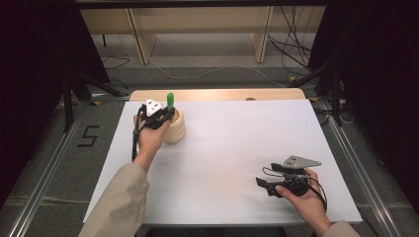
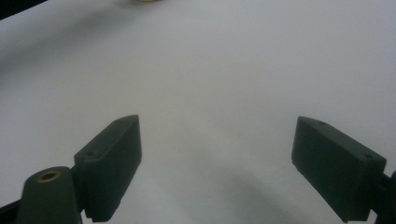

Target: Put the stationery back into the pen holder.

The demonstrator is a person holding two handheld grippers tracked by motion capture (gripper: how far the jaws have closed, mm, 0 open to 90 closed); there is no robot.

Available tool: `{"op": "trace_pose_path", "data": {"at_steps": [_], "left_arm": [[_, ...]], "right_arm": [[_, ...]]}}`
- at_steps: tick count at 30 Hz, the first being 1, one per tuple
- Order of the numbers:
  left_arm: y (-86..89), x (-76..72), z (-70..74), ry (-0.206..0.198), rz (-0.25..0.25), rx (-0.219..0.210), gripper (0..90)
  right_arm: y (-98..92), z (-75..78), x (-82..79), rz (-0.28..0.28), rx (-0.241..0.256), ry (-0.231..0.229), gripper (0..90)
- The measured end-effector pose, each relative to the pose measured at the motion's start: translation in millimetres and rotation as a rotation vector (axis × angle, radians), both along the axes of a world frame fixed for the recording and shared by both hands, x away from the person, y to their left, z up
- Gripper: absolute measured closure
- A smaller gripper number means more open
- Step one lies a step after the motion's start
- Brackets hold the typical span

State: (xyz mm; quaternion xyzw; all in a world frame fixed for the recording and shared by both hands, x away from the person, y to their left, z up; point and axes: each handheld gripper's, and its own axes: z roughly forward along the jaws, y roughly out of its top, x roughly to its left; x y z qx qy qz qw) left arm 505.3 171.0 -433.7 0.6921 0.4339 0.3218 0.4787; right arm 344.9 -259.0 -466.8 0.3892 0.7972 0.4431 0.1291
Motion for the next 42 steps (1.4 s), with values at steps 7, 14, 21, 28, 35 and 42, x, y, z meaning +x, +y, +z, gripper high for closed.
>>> {"op": "trace_pose_path", "data": {"at_steps": [7,14,21,28,35,42], "left_arm": [[0.2,2.1,-5.5,0.016,0.012,0.005,72.1],[0.9,-3.3,1.1,0.002,0.044,0.016,48.2],[2.7,-11.5,10.1,-0.005,0.08,0.053,28.2],[3.2,-19.8,15.4,0.02,0.075,0.089,25.7],[0.2,-26.1,20.4,0.025,0.048,0.097,24.0],[-2.9,-33.1,24.2,0.041,0.027,0.085,22.2]], "right_arm": [[-0.3,0.2,-0.1,0.001,0.001,0.0,17.0],[-0.7,0.1,0.1,0.001,0.001,-0.001,17.0],[-0.3,0.1,0.0,-0.001,0.001,0.0,17.0],[-0.2,-0.1,0.1,-0.001,0.001,-0.001,17.0],[0.1,-0.2,-0.1,-0.001,0.0,0.004,17.0],[-0.3,0.1,0.2,0.0,0.002,-0.001,16.9]]}}
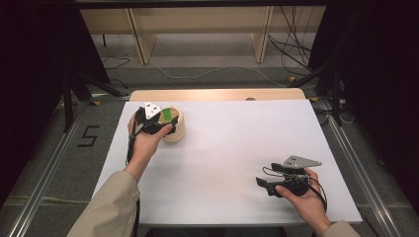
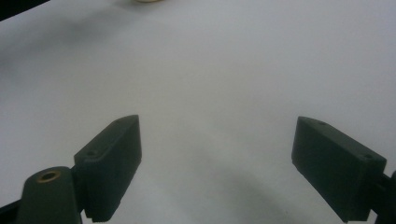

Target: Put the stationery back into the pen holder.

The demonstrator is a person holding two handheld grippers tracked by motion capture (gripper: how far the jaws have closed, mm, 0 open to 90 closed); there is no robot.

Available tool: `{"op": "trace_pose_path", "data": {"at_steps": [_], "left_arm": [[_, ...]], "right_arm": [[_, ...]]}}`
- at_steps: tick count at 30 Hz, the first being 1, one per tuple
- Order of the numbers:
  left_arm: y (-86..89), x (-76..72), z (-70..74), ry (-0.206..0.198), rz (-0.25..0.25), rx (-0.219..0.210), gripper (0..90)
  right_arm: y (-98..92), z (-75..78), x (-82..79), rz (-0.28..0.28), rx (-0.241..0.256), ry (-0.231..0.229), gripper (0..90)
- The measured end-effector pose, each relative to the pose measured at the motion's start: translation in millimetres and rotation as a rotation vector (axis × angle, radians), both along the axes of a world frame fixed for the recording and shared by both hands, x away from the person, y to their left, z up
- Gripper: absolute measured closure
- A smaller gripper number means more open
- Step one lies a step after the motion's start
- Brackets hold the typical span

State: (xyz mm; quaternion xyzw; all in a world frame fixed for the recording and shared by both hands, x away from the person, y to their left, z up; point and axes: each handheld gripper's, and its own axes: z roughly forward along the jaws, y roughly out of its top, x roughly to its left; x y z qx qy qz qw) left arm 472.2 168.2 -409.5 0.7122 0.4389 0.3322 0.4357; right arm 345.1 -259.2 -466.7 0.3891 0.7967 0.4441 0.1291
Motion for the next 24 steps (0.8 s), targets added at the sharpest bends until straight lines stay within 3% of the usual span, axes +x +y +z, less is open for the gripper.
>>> {"op": "trace_pose_path", "data": {"at_steps": [11,24], "left_arm": [[-8.8,-19.7,10.2,-0.016,-0.059,-0.009,20.1],[-22.3,-55.6,7.7,-0.01,-0.157,-0.014,18.9]], "right_arm": [[-0.1,0.4,-0.3,0.001,0.0,0.001,17.0],[-1.1,1.3,-0.9,0.004,-0.003,-0.002,17.0]]}}
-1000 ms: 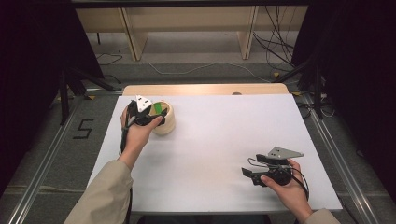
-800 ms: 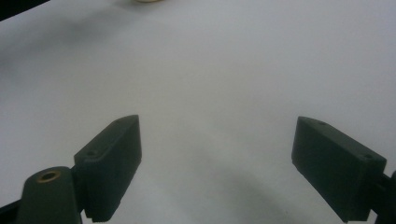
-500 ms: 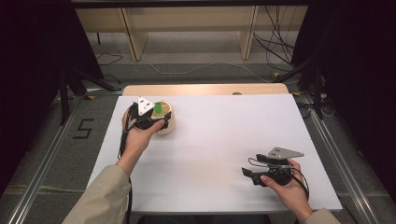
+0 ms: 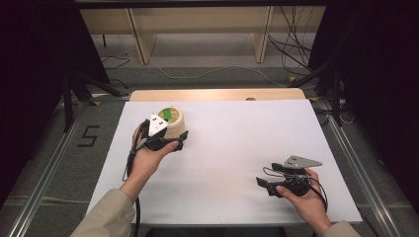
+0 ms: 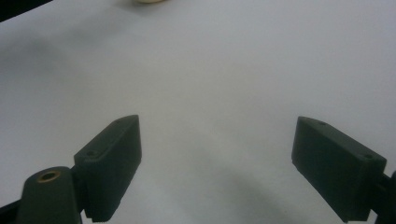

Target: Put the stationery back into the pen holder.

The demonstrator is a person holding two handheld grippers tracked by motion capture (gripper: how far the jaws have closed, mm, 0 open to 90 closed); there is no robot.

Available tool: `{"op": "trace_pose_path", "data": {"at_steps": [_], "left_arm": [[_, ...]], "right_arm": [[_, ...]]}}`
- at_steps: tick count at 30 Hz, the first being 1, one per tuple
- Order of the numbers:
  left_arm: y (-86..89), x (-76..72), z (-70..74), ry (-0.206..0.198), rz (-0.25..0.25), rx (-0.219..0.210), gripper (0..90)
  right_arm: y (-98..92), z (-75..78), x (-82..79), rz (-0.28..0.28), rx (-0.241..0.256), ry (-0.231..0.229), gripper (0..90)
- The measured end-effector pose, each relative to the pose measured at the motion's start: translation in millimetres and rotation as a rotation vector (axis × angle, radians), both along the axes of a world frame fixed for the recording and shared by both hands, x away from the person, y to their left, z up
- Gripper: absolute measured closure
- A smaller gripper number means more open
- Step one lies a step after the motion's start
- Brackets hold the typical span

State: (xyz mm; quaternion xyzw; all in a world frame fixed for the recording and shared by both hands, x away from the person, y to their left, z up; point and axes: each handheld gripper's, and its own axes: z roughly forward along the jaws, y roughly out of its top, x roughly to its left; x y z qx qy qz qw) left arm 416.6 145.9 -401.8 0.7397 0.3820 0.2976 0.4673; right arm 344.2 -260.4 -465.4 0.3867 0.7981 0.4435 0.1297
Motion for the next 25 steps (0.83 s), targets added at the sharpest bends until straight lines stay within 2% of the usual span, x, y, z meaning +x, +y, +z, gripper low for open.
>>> {"op": "trace_pose_path", "data": {"at_steps": [11,18,23,25], "left_arm": [[-10.3,-28.4,-12.0,0.014,-0.11,0.024,18.8],[-6.7,-54.6,-35.3,0.051,-0.174,0.018,18.5],[-3.5,-73.0,-56.4,0.102,-0.207,0.034,18.5],[-4.3,-76.1,-59.0,0.11,-0.217,0.034,18.4]], "right_arm": [[-1.2,-0.3,-0.8,-0.002,0.002,0.0,17.0],[-1.1,-1.0,-1.8,-0.001,0.006,0.001,16.9],[-1.6,-2.0,-1.6,0.008,0.004,-0.001,16.9],[-0.9,-2.2,-1.8,0.009,0.003,0.002,16.9]]}}
